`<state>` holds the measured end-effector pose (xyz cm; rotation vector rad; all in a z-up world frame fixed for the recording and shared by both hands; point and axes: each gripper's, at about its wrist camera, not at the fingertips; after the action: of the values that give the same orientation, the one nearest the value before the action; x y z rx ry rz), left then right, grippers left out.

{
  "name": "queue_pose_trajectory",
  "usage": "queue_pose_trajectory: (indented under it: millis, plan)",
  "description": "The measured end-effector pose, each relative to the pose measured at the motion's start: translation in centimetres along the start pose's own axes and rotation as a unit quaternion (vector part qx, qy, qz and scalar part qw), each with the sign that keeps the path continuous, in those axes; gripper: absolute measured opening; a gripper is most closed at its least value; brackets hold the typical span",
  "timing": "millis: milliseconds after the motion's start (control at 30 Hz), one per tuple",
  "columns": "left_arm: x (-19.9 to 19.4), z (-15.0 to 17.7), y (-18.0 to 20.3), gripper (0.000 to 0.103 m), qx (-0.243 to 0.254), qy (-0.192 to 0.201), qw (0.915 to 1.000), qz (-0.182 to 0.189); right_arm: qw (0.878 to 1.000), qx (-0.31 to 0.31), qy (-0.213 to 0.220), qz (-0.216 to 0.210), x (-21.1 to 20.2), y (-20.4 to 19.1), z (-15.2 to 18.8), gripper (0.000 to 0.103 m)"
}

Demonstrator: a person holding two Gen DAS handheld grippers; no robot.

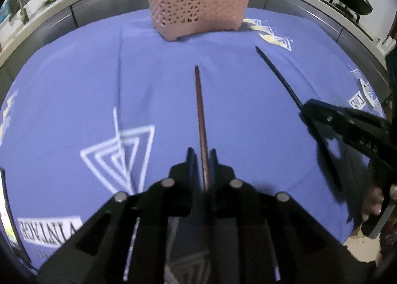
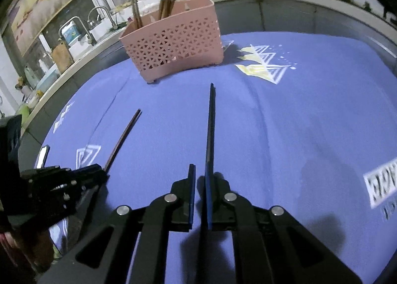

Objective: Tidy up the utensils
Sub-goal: 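Carry both chopsticks over the basket and release them inside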

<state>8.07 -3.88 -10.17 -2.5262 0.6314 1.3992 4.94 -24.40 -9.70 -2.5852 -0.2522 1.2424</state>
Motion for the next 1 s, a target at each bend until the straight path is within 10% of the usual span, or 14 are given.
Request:
queue_pose_trajectory:
  millis: [400,633,1000]
  plan:
    - [2.9,-5.1,0.6,0.028,0.016,0.014,0.9995,-0.024,1.0,0.004,-0.018,0.019,4.5,0.9,-5.8,0.01]
    - [2.8,-5.6,-0.4,0.004,-0.008,0.013,0.9998,0.014,0.999,-0.008,-0.034,-0.021,4.7,0.1,-6.2,0.005]
    - [-11.9,-6.5,-3.1,0.004,-0.031,0.196,0.9784,0.058,0.981,-0.087,0.125,-0.122,-7.4,-6.3,-6.1,0.005]
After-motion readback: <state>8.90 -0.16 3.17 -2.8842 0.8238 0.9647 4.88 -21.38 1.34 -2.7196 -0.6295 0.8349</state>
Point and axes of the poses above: each gripper's, at about its wrist camera, not at the fingertips, and x roughly the way its jaws point, y to its right, z to its underside
